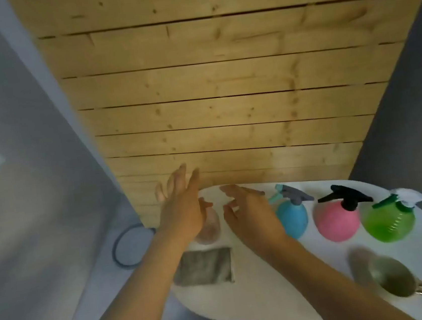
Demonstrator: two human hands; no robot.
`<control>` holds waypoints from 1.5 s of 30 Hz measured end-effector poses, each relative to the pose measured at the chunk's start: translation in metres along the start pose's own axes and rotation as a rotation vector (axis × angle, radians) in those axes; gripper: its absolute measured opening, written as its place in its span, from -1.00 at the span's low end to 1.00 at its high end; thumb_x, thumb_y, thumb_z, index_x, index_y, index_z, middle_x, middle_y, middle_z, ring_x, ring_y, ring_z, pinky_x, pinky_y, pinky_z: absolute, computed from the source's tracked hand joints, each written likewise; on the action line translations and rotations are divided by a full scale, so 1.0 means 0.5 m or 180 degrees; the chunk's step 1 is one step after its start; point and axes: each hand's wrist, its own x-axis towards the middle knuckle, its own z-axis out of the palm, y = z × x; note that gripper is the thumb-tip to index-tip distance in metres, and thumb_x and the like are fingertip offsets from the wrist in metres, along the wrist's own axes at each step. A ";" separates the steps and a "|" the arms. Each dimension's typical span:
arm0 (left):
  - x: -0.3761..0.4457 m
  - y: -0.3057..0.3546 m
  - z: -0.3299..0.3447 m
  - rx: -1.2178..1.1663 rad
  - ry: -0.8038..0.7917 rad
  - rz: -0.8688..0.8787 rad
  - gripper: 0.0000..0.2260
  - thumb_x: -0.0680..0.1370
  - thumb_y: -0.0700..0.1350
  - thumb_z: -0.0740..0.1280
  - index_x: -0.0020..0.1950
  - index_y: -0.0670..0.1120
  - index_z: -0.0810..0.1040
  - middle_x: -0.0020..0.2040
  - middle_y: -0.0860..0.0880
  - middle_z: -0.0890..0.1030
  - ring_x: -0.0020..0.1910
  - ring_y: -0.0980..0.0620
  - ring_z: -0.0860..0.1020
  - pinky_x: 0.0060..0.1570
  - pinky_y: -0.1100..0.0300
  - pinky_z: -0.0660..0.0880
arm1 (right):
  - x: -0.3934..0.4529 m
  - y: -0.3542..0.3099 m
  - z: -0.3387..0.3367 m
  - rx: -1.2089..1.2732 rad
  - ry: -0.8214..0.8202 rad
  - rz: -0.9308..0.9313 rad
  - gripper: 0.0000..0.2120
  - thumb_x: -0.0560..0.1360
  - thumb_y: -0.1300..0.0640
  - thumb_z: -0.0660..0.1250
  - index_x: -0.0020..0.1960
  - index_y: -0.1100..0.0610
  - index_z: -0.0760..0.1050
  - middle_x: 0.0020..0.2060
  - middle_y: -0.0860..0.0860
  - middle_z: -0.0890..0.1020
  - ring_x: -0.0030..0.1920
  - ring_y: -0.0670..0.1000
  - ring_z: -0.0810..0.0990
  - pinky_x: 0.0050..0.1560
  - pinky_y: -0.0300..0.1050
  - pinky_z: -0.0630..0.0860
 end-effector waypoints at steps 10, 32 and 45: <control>0.062 -0.058 0.220 0.0516 0.0351 0.0281 -0.62 0.59 -0.08 0.17 0.42 0.05 0.31 0.30 0.01 0.36 0.42 -0.05 0.19 0.41 -0.21 -0.33 | 0.048 0.165 0.247 0.0119 -0.0089 -0.0057 -0.53 0.60 0.13 0.14 0.48 0.07 0.15 0.26 0.07 0.51 0.27 0.04 0.46 0.23 -0.07 0.41; -0.341 -0.023 0.201 -0.2246 0.0431 0.0280 -0.86 0.51 -0.17 0.37 -0.06 0.07 0.54 -0.04 0.04 0.62 -0.05 0.01 0.57 0.02 0.06 0.52 | -0.314 0.240 0.234 0.0160 0.0027 -0.0532 0.01 0.19 -0.21 0.54 0.48 -0.10 0.08 0.40 -0.04 0.32 0.37 0.02 0.33 0.34 -0.02 0.32; -0.484 0.011 0.381 -0.2921 0.0452 -0.0455 -0.85 0.52 -0.05 0.38 0.05 -0.04 0.53 -0.24 -0.10 0.62 -0.24 0.01 0.59 -0.19 0.20 0.48 | -0.448 0.342 0.248 -0.1260 0.0058 -0.0861 -0.23 0.22 -0.25 0.44 0.35 -0.20 0.22 0.19 -0.11 0.52 0.14 0.06 0.47 0.08 -0.12 0.35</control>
